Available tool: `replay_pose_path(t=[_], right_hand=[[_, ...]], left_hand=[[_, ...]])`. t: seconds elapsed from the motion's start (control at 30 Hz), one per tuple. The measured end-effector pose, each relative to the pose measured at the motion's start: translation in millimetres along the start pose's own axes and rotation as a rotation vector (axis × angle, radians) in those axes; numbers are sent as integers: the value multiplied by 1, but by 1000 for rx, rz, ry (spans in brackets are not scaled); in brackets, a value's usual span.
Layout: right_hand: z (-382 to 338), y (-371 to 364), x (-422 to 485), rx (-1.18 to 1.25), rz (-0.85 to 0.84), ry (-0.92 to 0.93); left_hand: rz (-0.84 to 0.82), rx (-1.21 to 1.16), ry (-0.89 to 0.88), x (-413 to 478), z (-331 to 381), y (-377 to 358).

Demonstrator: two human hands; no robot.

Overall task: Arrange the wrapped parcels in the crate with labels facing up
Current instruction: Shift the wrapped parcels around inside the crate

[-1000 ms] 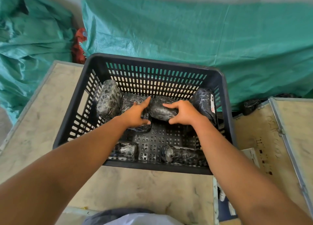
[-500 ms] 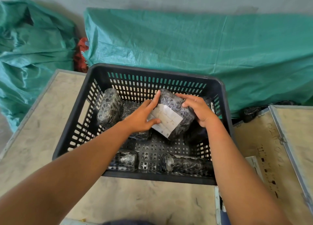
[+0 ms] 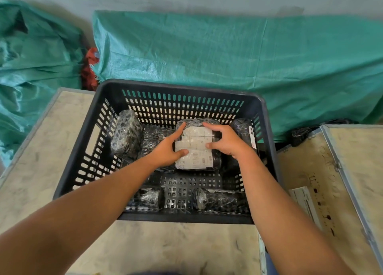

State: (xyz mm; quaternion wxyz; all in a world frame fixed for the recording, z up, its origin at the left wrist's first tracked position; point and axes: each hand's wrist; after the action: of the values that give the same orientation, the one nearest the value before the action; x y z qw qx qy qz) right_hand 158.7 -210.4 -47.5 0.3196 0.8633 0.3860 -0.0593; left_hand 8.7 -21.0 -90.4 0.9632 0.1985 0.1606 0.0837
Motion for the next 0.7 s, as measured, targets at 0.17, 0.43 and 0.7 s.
replay_pose_path(t=[0.17,0.43,0.7], right_hand=[[1,-6,6,-106,36,-12],[4,-15,13,-235,68,-79],[16,-60,13,-664,-142,-311]], left_hand=[[-32,104,26,2,-3,-5],[-76,595,48,10,-6,-18],[-225,967,58,8,-23,-27]])
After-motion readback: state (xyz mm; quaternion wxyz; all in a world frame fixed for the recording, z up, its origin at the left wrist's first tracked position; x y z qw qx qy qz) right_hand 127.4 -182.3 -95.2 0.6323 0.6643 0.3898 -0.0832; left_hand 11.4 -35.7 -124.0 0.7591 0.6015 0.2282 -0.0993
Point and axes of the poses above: each hand's wrist, its own x-axis towards the middle knuckle, its own y-axis out of the back of the hand, z = x × y, and after that the axes turned 4 degrees about z, right-handed
